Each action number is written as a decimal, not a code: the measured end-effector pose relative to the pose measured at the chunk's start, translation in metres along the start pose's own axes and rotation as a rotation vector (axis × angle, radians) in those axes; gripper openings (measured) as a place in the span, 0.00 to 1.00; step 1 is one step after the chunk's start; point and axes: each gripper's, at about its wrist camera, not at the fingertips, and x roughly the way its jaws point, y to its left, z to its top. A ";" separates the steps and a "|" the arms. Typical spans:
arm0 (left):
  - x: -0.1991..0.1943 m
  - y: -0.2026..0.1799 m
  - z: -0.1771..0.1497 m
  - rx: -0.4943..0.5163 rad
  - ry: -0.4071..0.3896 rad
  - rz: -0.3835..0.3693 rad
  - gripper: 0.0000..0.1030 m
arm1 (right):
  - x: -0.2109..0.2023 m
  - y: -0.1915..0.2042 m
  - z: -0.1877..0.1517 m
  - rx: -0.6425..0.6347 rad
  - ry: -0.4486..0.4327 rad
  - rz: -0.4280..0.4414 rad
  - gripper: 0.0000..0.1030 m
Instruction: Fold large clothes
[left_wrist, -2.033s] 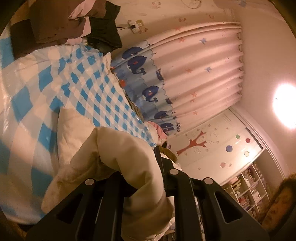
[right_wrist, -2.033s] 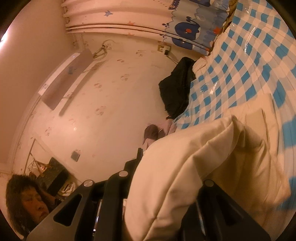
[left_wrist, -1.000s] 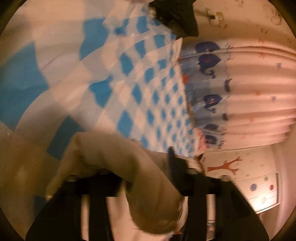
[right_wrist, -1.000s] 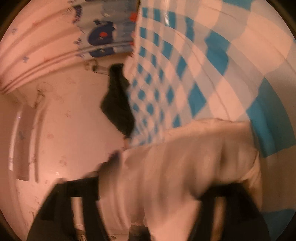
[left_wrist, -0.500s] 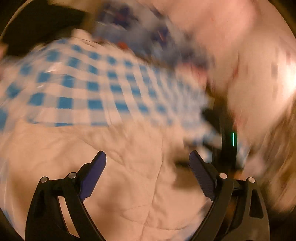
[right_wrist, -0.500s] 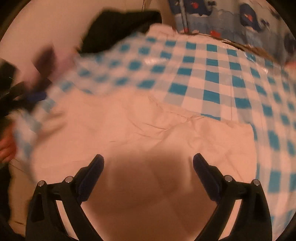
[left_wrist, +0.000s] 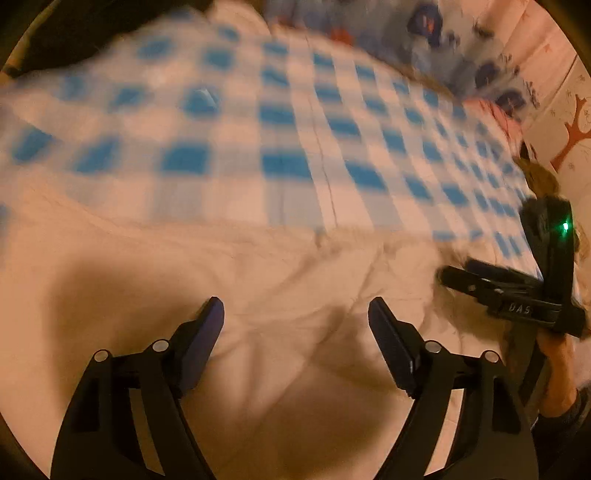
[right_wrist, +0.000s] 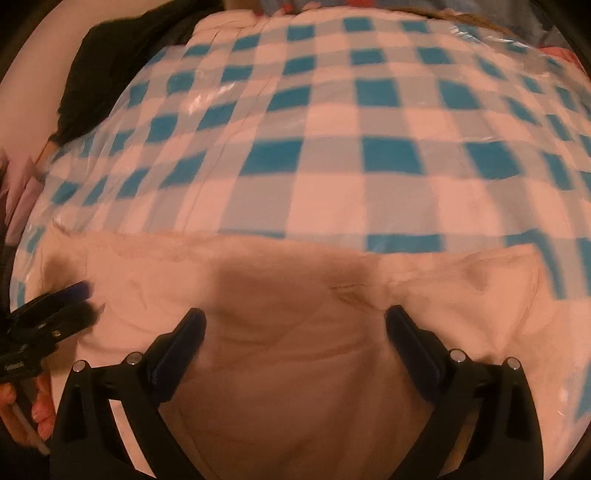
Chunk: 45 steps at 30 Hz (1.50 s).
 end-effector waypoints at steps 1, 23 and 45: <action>-0.021 0.002 -0.004 -0.005 -0.059 0.013 0.78 | -0.023 0.002 -0.007 -0.013 -0.054 0.011 0.91; -0.023 0.076 -0.044 -0.205 -0.141 0.081 0.91 | -0.039 -0.029 -0.055 0.007 -0.205 -0.085 0.93; -0.169 0.115 -0.178 -0.522 -0.073 -0.255 0.91 | -0.081 0.144 -0.212 -0.013 0.153 0.797 0.93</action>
